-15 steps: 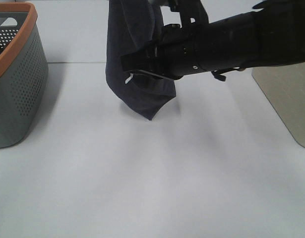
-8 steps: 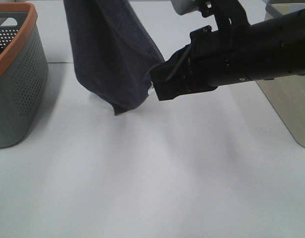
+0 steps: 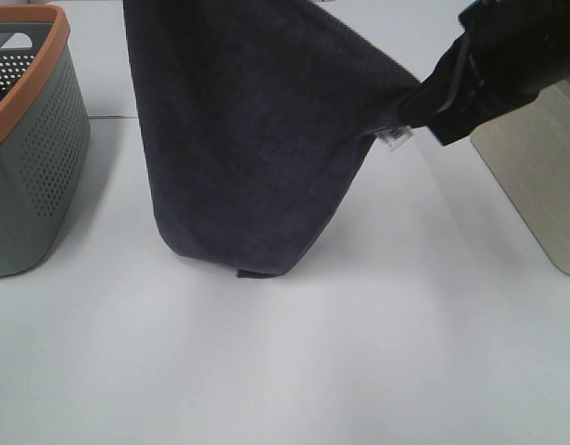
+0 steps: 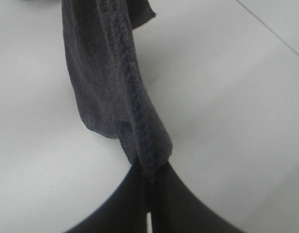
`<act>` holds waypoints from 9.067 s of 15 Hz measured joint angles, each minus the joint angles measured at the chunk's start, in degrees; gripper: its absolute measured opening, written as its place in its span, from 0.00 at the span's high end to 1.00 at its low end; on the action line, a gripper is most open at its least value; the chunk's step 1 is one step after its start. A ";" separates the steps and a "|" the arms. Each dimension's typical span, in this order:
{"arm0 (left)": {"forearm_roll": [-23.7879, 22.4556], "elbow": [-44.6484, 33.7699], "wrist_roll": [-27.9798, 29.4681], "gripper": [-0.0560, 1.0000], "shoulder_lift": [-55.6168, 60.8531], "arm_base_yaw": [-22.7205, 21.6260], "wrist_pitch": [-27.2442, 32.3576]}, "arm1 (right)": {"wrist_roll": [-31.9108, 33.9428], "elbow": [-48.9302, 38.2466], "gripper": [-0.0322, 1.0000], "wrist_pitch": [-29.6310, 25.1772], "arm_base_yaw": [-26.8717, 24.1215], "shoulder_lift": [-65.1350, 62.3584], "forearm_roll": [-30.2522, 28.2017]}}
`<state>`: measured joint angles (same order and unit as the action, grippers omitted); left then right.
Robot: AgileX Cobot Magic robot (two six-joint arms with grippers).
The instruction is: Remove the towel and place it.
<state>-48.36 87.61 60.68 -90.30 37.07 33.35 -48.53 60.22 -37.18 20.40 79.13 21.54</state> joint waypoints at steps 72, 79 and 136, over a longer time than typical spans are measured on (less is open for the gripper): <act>-49.79 -29.79 64.80 0.15 -9.34 -8.77 -46.98 | 32.14 -10.20 0.16 13.46 1.60 8.37 -21.54; -51.39 -16.90 67.67 0.17 -9.34 -22.52 -62.68 | 49.56 13.75 0.17 -1.43 1.60 8.08 -32.20; 50.53 -58.10 -56.49 0.23 90.47 -41.94 27.44 | 42.17 -31.17 0.25 -23.43 -13.69 -73.68 -17.65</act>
<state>2.18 29.51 4.18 0.17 -4.87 60.79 -6.36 29.05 -60.62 6.70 5.44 3.90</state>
